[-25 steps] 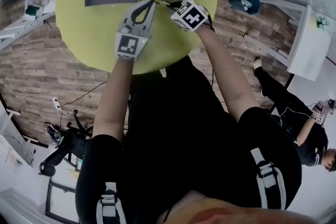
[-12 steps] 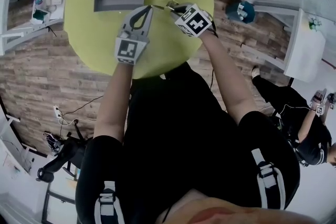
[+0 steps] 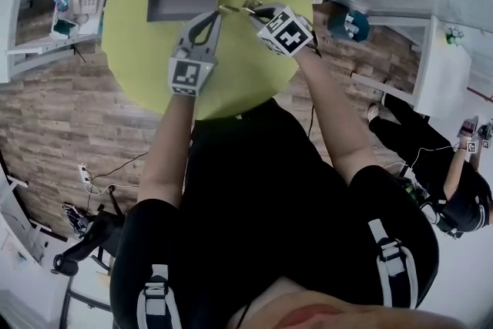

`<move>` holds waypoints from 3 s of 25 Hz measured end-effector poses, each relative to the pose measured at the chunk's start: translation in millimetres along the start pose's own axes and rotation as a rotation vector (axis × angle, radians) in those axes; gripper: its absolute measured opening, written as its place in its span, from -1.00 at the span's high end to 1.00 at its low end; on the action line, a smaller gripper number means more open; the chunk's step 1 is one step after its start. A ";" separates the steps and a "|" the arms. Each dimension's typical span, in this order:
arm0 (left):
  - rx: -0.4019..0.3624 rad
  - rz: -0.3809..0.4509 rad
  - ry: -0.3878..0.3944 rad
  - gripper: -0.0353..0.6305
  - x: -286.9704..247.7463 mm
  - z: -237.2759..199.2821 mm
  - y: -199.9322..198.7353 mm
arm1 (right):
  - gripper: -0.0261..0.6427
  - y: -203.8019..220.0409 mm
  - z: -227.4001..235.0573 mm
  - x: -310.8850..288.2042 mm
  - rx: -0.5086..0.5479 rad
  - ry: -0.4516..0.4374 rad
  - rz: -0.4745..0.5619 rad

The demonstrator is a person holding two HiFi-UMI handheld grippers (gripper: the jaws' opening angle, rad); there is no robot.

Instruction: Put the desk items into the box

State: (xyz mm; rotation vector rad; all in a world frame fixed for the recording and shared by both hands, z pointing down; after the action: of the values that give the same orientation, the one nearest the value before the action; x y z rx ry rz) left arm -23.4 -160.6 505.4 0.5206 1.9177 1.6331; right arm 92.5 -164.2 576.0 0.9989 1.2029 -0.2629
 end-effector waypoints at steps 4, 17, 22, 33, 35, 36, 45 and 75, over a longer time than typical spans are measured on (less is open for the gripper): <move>-0.008 0.007 -0.021 0.86 10.3 -12.9 -3.5 | 0.81 -22.5 -9.6 -4.3 0.027 -0.005 0.014; -0.014 0.024 -0.110 0.86 52.1 -64.9 1.5 | 0.81 -83.8 -48.8 -47.2 0.128 -0.047 0.025; -0.005 0.032 -0.137 0.86 65.3 -87.3 9.0 | 0.81 -104.5 -65.1 -68.3 0.153 -0.072 0.027; 0.030 0.019 -0.186 0.86 82.7 -137.1 37.3 | 0.81 -121.9 -70.4 -127.1 0.172 -0.069 0.021; 0.040 0.014 -0.190 0.86 84.0 -143.5 41.9 | 0.81 -124.2 -69.2 -136.6 0.170 -0.067 0.022; 0.042 0.011 -0.191 0.86 84.4 -145.9 44.0 | 0.81 -124.8 -69.0 -141.1 0.168 -0.068 0.021; 0.063 -0.015 -0.185 0.86 78.8 -160.9 65.3 | 0.81 -122.2 -69.7 -181.1 0.154 -0.106 -0.003; 0.087 -0.048 -0.203 0.86 79.6 -180.3 84.0 | 0.44 -111.6 -52.4 -231.7 0.070 -0.076 -0.109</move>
State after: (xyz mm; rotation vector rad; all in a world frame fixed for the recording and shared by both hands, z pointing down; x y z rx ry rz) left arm -205.0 -233.6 592.6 0.6448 1.8423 1.4142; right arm -104.3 -262.0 719.5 0.9766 1.1865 -0.4273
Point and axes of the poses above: the fingertips, and each gripper's own axes: x backward along the fingers, z to its right, y out of its underside, the point moved 3 cm from there along x, backward along the fingers, and after that the axes turned 5 degrees about y, right-handed, at the moved point
